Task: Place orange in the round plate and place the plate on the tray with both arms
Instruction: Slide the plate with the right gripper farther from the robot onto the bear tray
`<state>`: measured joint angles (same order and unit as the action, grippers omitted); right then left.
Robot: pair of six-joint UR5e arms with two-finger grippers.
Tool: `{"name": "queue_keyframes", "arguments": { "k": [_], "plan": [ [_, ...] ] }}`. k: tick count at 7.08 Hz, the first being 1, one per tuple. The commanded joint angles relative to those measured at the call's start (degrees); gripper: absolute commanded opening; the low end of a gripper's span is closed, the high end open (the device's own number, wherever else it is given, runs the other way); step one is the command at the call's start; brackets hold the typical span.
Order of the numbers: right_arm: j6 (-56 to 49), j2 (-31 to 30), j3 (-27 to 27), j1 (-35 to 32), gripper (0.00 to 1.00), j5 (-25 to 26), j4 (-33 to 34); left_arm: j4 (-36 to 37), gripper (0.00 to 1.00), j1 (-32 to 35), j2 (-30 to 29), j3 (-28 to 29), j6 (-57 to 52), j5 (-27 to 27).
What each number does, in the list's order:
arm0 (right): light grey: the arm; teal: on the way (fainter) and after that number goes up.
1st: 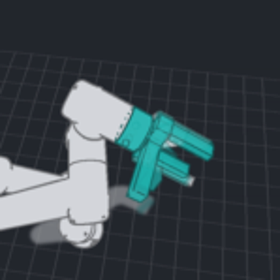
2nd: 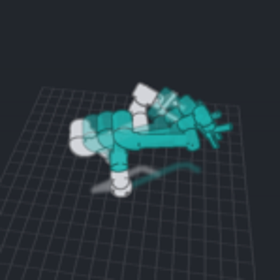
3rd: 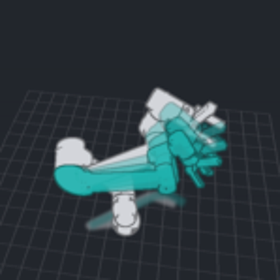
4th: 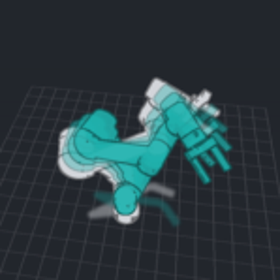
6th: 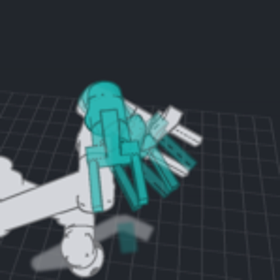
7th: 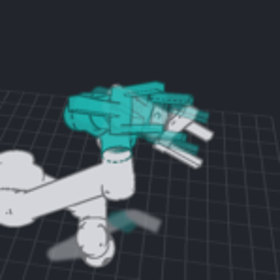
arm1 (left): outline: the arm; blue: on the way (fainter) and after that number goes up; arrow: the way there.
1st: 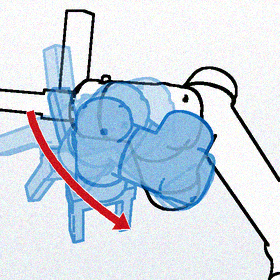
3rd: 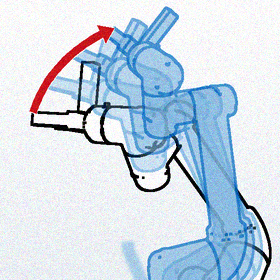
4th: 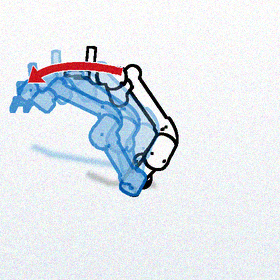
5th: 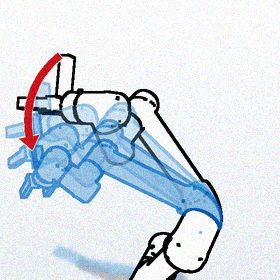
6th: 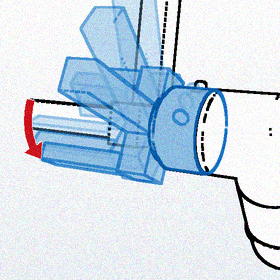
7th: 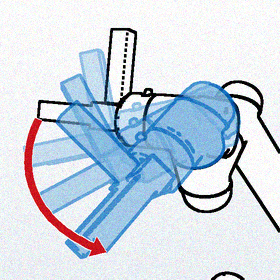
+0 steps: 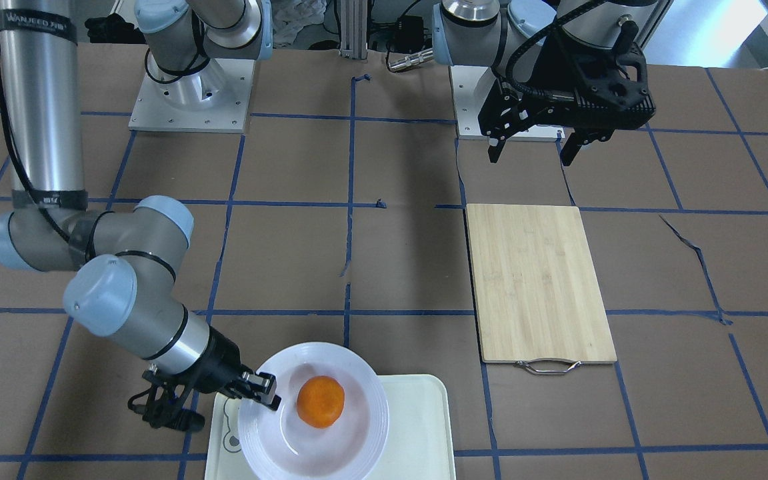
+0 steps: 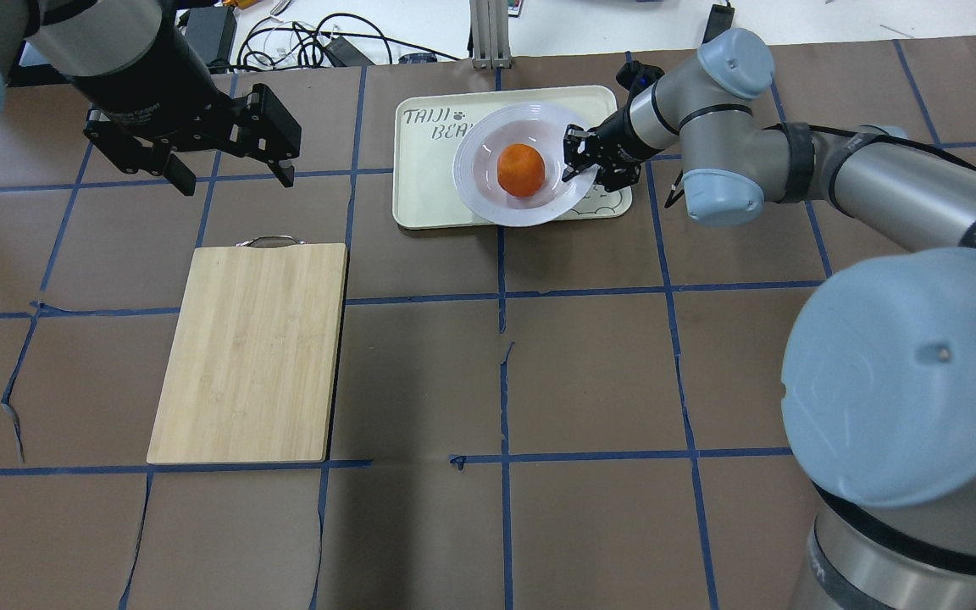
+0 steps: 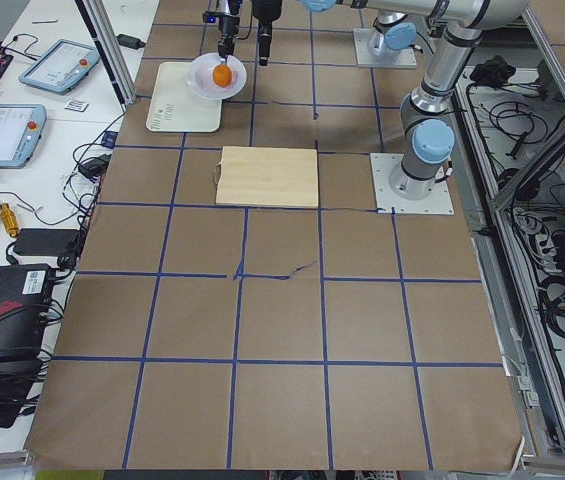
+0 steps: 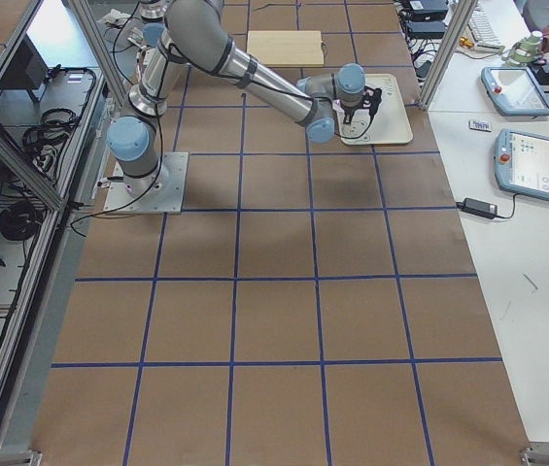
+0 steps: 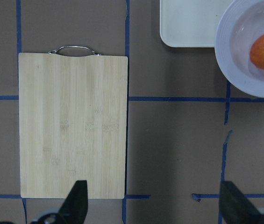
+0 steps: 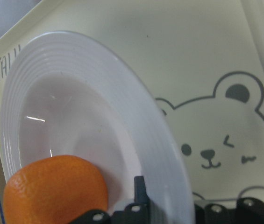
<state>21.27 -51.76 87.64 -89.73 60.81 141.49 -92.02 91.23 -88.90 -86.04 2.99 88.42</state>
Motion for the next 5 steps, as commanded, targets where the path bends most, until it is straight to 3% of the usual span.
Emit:
{"name": "queue_keyframes", "arguments": {
  "k": [1,3,4,5],
  "plan": [
    [3.42,5.69,-8.35,-0.36,0.00,-0.08,-0.25,0.00,1.00,0.00,-0.04,0.00,0.00,0.00],
    [4.65,5.53,-8.10,-0.36,0.00,0.01,-0.16,0.00,1.00,0.00,0.04,0.00,0.00,0.00],
    [4.57,6.05,-7.23,-0.36,0.54,-0.07,-0.25,0.00,1.00,0.00,-0.04,0.00,0.00,0.00],
    [5.44,6.14,-7.05,-0.36,0.85,-0.08,-0.16,0.00,1.00,0.00,-0.04,0.00,0.00,0.00]
  ]
}}
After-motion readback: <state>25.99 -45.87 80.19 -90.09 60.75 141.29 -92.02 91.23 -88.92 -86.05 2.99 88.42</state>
